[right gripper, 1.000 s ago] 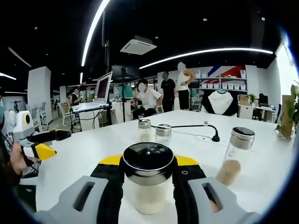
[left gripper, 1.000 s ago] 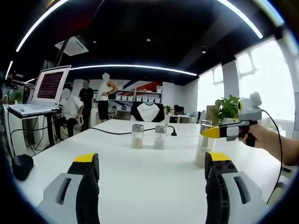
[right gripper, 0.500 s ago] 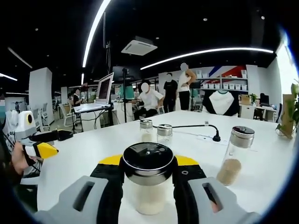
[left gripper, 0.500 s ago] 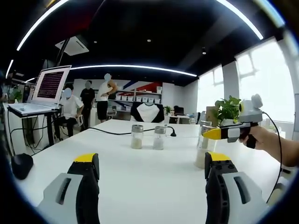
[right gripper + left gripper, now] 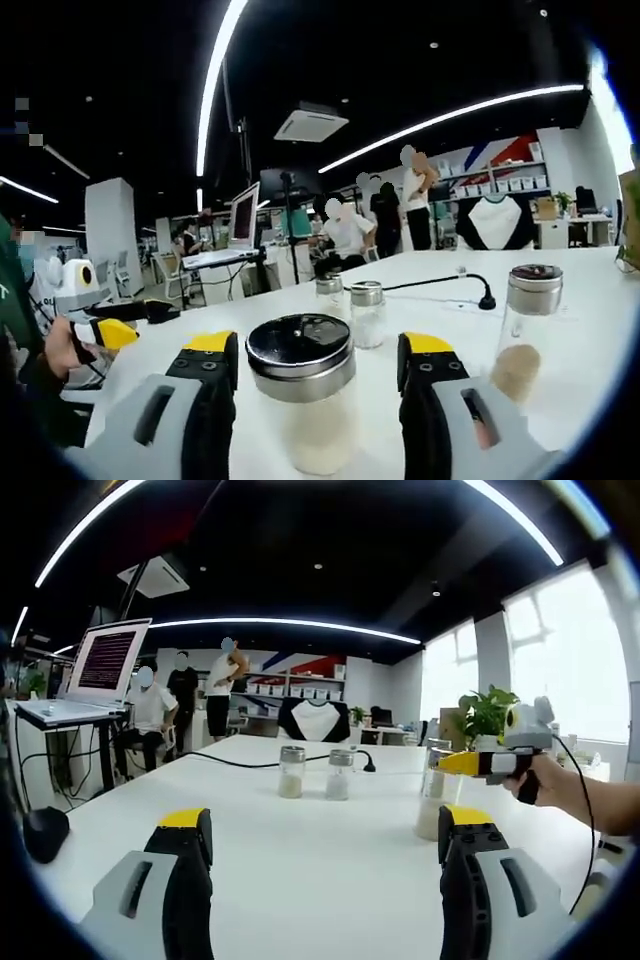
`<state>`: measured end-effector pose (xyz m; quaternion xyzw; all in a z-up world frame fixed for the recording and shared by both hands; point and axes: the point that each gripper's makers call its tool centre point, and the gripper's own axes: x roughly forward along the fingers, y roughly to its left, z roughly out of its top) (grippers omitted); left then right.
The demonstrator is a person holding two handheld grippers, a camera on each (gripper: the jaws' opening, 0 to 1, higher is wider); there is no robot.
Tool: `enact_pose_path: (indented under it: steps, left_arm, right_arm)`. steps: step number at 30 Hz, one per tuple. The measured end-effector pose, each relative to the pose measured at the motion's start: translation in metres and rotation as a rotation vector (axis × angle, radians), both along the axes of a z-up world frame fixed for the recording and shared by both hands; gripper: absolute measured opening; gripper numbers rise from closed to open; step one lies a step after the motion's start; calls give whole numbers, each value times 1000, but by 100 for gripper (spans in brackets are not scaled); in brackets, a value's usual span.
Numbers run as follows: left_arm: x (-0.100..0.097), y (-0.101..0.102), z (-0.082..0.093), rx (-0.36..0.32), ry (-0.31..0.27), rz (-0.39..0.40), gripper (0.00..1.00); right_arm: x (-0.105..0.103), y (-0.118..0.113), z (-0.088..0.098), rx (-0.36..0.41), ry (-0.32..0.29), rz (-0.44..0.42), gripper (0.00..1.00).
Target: Rotate the seasoning bottle until the label or dispensing opening points toward the visible target arrow and the bottle remains upright within the marked orientation range
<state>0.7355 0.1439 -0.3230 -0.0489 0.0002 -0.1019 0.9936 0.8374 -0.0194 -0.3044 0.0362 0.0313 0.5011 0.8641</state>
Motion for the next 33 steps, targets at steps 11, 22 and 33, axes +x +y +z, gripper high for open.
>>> enact_pose_path:
  steps: [11, 22, 33]
  left_arm:
    - [-1, -2, 0, -4, 1, -6, 99]
    - [0, -1, 1, -3, 1, -4, 99]
    - [0, -1, 2, -2, -1, -6, 99]
  right_arm:
    - [-11, 8, 12, 21, 6, 315, 61]
    - [-24, 19, 6, -38, 2, 442, 49]
    - [-20, 20, -1, -105, -47, 426, 42]
